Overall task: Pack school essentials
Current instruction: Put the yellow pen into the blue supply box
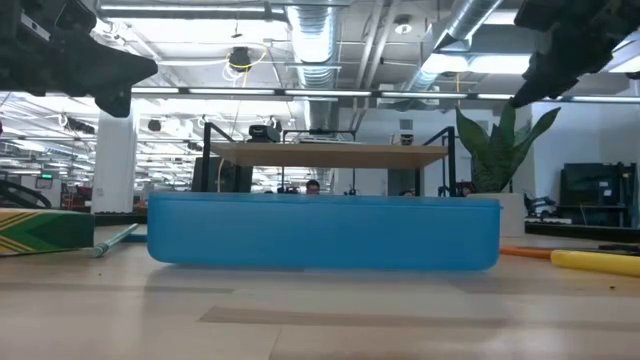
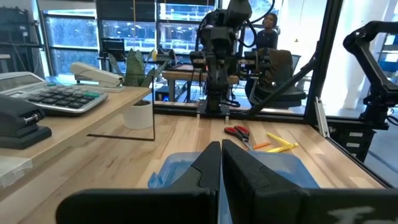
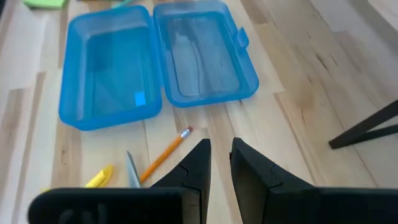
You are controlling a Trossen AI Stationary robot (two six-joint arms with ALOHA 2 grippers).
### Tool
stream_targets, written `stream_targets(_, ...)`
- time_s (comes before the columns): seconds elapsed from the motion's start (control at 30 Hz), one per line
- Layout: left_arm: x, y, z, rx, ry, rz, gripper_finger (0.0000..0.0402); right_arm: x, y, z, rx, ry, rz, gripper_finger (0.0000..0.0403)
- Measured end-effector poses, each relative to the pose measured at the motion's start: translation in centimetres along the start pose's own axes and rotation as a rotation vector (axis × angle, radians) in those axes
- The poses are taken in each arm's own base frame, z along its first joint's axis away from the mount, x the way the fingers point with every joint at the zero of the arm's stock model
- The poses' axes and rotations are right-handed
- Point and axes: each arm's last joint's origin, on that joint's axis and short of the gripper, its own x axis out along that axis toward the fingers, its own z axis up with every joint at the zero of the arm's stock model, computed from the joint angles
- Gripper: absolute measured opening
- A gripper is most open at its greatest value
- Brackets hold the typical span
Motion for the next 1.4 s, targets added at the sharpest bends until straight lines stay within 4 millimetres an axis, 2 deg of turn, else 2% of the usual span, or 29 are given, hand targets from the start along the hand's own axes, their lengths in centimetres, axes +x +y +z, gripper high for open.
stream_targets(0.6, 0.0, 0.01, 0.03, -0.027, -0.005, 0.005, 0.0004, 0.28, 0.21, -0.05, -0.004, 0.029, 0.037, 0.0084)
stream_targets(0.9, 0.0, 0.01, 0.05, -0.027, -0.006, 0.006, 0.0004, -0.36, 0.37, 0.8, 0.003, 0.003, 0.056, 0.0084)
stream_targets(1.2, 0.0, 0.01, 0.05, -0.027, -0.006, 0.006, 0.0004, -0.38, 0.42, 0.75, 0.002, 0.017, 0.077, 0.0084)
stream_targets(1.4, 0.0, 0.01, 0.05, -0.027, -0.006, 0.006, 0.0004, -0.4, 0.58, 0.68, 0.083, 0.046, 0.13, 0.0084)
